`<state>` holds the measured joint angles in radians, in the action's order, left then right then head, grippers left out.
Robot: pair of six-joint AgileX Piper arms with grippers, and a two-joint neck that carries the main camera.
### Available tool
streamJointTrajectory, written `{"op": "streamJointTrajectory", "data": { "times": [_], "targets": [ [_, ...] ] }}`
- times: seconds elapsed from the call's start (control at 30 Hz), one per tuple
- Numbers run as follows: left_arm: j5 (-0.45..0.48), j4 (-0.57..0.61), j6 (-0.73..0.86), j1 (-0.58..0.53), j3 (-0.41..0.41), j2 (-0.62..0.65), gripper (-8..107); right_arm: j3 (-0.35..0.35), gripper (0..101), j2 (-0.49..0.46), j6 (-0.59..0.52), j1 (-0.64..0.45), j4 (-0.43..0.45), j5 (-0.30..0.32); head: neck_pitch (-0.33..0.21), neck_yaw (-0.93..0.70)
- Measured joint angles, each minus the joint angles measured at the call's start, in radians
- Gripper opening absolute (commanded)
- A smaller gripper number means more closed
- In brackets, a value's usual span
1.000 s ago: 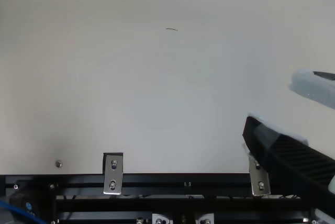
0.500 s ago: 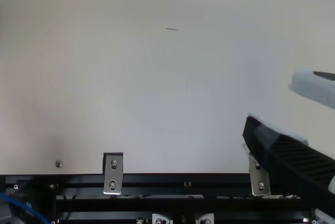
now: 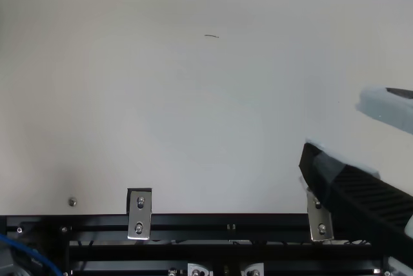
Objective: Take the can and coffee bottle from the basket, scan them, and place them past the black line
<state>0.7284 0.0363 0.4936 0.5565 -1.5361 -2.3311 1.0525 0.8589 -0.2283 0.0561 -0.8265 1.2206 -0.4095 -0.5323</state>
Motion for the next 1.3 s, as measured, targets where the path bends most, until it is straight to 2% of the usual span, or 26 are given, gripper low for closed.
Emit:
{"op": "streamJointTrajectory", "data": {
  "times": [0.33,0.57,0.83,1.07,1.3],
  "targets": [
    [-0.099,0.162,0.016,-0.006,0.044,0.296,10,0.000,101,0.000,0.000,0.000,0.000,0.000,0.000,0.000],
    [-0.095,0.334,-0.058,-0.019,0.021,0.497,10,0.000,101,0.000,0.000,0.000,0.000,0.000,0.000,0.000],
    [-0.054,0.520,-0.219,-0.048,0.023,0.654,10,0.000,101,0.000,0.000,0.000,0.000,0.000,0.000,0.000],
    [-0.055,0.669,-0.357,-0.116,0.091,0.771,10,0.000,101,0.000,0.000,0.000,0.000,0.000,0.005,0.005],
    [-0.096,0.771,-0.465,-0.219,0.180,0.888,10,0.000,101,0.000,0.000,0.000,0.000,0.000,0.000,0.000]
  ]
}}
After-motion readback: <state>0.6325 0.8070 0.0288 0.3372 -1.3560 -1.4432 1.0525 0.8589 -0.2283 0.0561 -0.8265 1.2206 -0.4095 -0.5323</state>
